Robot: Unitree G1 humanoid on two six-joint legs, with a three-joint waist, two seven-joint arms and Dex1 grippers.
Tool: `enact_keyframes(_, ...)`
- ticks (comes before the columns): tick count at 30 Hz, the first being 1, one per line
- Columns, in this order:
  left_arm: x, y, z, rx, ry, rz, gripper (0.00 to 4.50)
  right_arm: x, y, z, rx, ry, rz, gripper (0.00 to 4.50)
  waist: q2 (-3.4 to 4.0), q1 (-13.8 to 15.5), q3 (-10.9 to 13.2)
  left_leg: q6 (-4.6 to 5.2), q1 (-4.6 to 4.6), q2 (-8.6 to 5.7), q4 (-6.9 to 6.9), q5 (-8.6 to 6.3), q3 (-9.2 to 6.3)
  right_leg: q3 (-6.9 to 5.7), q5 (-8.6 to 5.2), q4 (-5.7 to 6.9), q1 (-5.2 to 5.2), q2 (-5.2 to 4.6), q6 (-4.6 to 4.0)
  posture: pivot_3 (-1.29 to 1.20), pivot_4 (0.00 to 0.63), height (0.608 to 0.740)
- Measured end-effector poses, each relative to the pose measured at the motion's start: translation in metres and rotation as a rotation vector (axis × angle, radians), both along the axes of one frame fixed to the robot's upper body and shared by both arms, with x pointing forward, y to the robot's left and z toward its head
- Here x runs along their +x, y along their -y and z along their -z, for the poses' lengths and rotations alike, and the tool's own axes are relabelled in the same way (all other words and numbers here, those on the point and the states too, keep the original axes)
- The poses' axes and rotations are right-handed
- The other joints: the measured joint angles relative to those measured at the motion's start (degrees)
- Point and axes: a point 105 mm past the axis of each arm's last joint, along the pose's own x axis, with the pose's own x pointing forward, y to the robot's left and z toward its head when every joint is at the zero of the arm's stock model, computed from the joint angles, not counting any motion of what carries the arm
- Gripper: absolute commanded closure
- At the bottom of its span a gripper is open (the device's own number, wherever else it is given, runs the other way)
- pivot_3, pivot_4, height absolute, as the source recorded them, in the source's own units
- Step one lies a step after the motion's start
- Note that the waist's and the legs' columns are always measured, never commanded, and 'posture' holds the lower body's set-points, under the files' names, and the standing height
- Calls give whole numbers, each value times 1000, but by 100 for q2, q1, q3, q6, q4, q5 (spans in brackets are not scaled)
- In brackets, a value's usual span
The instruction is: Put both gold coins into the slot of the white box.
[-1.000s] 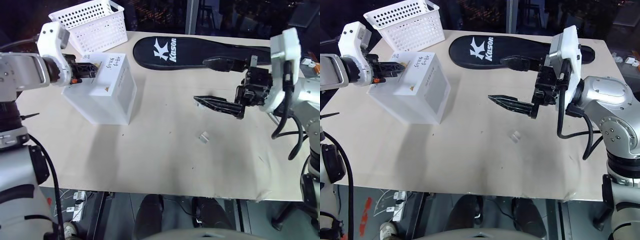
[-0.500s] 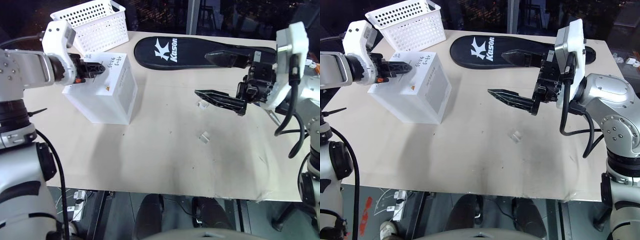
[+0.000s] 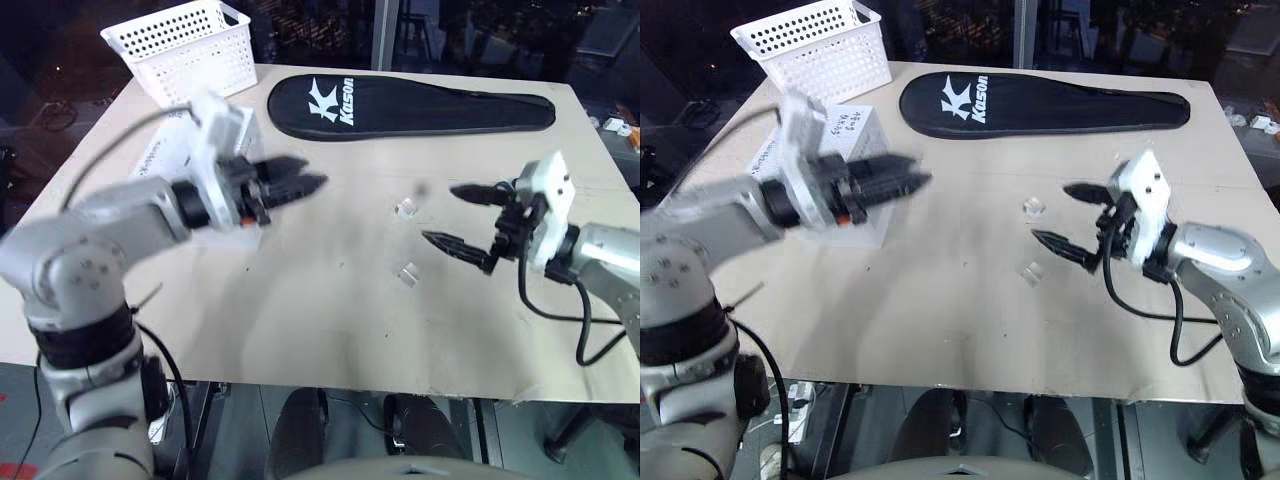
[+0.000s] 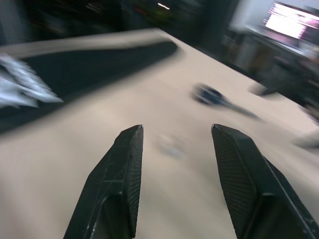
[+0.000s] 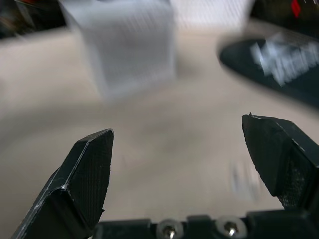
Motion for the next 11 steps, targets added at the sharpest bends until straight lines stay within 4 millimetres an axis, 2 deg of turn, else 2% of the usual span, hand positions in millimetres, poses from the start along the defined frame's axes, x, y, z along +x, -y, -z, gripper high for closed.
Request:
enact_keyframes(2,-7,-4,22,22,-1,-7,173,-6,12,19,-10,-59,64,0,2,-2,-1,1,5,0,-1,-1,1,4,0,-1,2,2,0,0,150,740)
enact_keyframes(3,-8,-8,31,39,-4,-26,26,-8,18,24,-22,-70,92,0,2,5,-1,1,4,-1,-1,-1,2,2,0,-2,3,2,0,0,150,740)
enact_keyframes(6,-11,-29,56,79,-32,-80,26,-23,40,33,-48,-91,194,0,1,31,-2,14,6,-1,0,-8,-2,-5,0,-6,11,2,0,0,150,740)
enact_keyframes(11,-20,-46,76,140,-41,-68,26,-50,67,36,-82,-109,294,0,2,61,-7,27,16,-2,2,-16,-11,-15,-1,-14,28,0,1,0,150,740)
